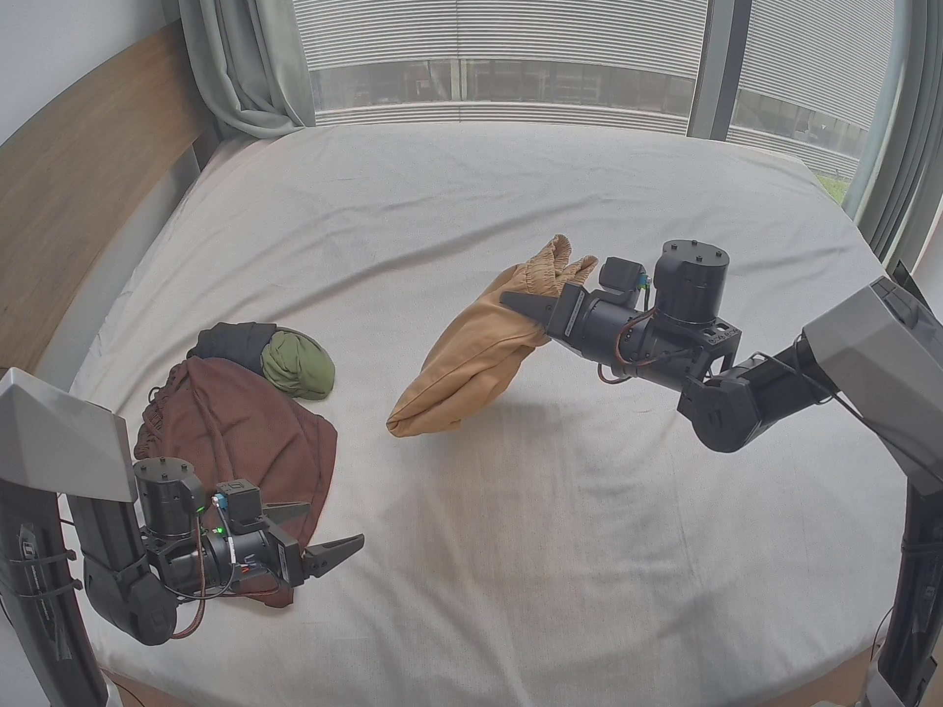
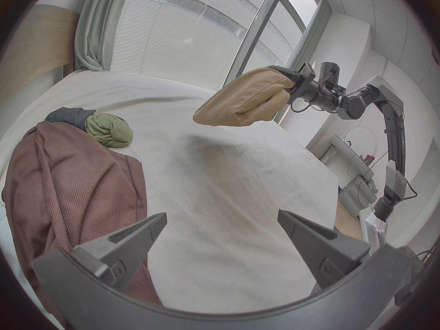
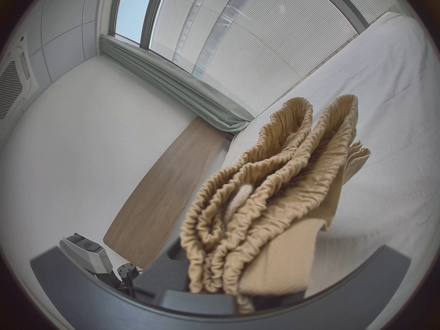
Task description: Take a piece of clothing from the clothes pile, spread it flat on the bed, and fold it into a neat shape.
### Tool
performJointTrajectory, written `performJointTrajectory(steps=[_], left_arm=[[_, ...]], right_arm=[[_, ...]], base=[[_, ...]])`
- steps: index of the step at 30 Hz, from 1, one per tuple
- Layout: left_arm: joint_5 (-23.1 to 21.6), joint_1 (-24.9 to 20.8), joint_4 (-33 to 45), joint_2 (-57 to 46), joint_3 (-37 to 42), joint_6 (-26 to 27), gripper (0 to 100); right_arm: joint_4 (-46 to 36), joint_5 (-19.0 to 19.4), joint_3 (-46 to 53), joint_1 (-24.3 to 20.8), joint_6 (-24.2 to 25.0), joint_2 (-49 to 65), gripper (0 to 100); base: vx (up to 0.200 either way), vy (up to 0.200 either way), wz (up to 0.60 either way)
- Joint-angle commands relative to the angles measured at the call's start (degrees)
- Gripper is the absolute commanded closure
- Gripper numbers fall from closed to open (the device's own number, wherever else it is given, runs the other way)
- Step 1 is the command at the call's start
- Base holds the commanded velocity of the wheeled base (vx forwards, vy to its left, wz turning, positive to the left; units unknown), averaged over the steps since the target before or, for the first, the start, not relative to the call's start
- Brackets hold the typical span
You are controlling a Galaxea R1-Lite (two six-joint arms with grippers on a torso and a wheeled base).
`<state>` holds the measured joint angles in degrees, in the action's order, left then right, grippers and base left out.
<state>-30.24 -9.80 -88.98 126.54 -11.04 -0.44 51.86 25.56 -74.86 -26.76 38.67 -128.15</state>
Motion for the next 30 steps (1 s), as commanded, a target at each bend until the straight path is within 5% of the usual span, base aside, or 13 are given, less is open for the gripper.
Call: performJointTrajectory(steps=[1, 30], left_arm=[[0.0, 0.2, -0.1, 0.1, 0.0, -0.1, 0], [0.0, 0.2, -0.1, 0.6, -0.3, -0.1, 0]], right_arm=[[-1.8, 0.0, -4.4, 0.1, 0.0, -3.4, 100], [-5.5, -0.3, -16.6, 0.5, -0.2, -7.7, 100]], base=[[0.000, 0.000, 0.00], [0.000, 0.000, 0.00]])
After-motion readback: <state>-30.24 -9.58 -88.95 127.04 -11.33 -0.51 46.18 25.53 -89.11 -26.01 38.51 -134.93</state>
